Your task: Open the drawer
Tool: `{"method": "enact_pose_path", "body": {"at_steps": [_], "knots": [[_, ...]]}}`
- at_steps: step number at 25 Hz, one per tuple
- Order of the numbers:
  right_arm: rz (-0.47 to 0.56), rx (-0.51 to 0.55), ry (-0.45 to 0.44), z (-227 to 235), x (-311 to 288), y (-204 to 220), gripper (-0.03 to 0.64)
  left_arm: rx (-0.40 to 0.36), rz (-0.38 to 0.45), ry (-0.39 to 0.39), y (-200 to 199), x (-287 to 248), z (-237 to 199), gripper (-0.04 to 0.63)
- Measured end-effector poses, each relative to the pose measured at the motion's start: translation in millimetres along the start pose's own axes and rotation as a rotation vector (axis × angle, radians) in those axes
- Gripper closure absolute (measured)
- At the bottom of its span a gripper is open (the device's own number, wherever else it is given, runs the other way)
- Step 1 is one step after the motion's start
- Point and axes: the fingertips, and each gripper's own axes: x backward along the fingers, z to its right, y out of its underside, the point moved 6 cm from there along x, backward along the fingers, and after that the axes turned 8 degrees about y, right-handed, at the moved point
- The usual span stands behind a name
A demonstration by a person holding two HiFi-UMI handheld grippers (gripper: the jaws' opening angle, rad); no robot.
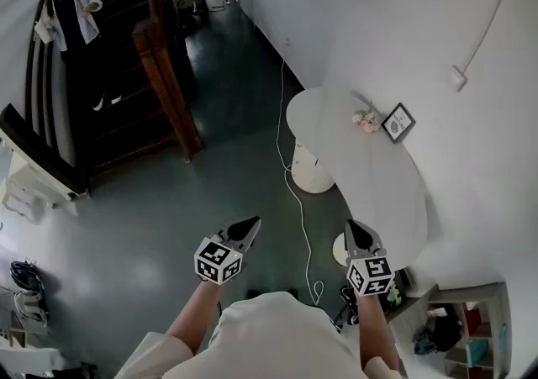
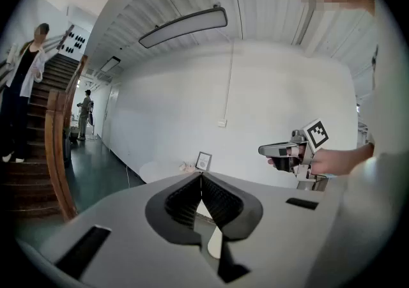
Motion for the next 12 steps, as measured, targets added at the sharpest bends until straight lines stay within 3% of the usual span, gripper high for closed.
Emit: {"method": "enact_pose_path", "body": {"at_steps": [12], "knots": [[0.007, -0.004, -0.006, 11.2, -0.2, -1.4, 0.606, -0.006, -0.002, 0.001, -2.2, -12.1, 8.2, 0.588]]}}
